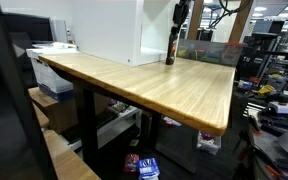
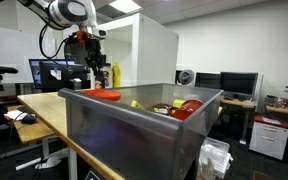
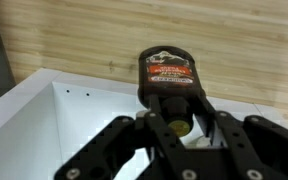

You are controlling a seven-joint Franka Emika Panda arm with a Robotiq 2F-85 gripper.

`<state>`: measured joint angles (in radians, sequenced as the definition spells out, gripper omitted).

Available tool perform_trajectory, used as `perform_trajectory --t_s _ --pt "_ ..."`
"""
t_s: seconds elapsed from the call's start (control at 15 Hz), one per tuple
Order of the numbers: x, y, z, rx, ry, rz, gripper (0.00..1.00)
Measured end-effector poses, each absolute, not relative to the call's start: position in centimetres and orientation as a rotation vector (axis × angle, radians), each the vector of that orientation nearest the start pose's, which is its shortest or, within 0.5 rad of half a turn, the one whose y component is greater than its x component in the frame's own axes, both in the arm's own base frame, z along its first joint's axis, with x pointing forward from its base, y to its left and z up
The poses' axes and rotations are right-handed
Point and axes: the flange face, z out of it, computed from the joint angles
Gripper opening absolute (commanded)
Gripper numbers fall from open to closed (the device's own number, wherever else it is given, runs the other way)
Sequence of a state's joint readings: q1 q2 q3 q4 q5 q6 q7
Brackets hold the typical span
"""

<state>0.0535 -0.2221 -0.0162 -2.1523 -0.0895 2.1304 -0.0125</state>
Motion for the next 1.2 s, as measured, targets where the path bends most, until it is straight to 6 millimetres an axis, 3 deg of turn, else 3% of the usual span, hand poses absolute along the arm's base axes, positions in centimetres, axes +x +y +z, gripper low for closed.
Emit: perform_trajectory --t_s 0.8,1.2 --pt "50.9 2.6 51.7 -3.188 -0.178 -0.393 0.08" --pt "50.5 4.1 53.2 -3.172 -0.218 -0.473 0.08"
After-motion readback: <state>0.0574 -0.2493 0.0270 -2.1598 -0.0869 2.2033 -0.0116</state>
